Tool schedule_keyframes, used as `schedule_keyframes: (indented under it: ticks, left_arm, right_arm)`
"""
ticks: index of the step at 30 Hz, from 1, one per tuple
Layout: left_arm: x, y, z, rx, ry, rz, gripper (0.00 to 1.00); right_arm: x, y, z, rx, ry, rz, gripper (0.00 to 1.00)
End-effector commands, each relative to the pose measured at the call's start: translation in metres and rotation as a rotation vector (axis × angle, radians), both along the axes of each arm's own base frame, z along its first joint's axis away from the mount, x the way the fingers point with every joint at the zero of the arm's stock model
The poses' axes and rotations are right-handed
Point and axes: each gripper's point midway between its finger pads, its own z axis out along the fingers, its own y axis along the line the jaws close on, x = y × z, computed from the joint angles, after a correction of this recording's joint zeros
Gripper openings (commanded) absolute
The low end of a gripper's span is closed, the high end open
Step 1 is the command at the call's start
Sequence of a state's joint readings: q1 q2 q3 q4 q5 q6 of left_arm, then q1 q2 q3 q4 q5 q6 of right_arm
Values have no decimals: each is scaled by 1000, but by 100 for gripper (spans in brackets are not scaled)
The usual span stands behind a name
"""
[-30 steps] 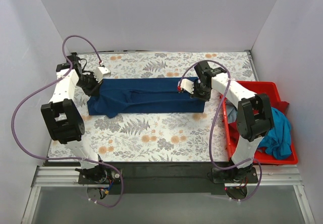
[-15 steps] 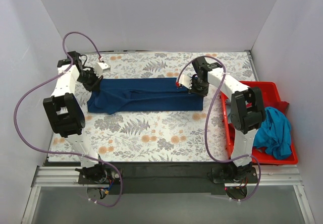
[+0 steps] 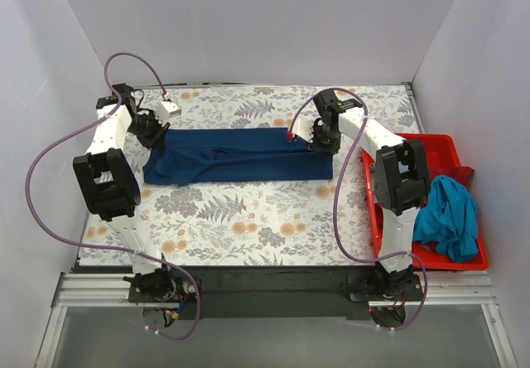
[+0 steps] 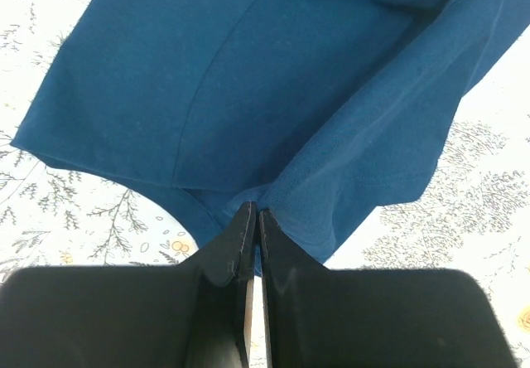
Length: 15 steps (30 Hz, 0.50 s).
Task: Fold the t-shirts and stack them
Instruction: Fold the tshirt
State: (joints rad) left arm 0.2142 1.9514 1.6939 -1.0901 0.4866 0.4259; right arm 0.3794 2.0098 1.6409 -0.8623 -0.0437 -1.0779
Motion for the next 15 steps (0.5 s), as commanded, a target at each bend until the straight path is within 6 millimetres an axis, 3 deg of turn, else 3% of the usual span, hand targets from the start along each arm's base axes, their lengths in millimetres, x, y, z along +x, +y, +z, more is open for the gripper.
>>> schedule_keyframes:
  ticks: [1, 15]
  left_arm:
    - [15, 3, 19, 1, -70, 7, 0]
    - [24, 8, 6, 14, -68, 28, 0]
  right_arm:
    - [12, -3, 5, -28, -26, 63, 1]
    - [23, -3, -6, -38, -16, 56, 1]
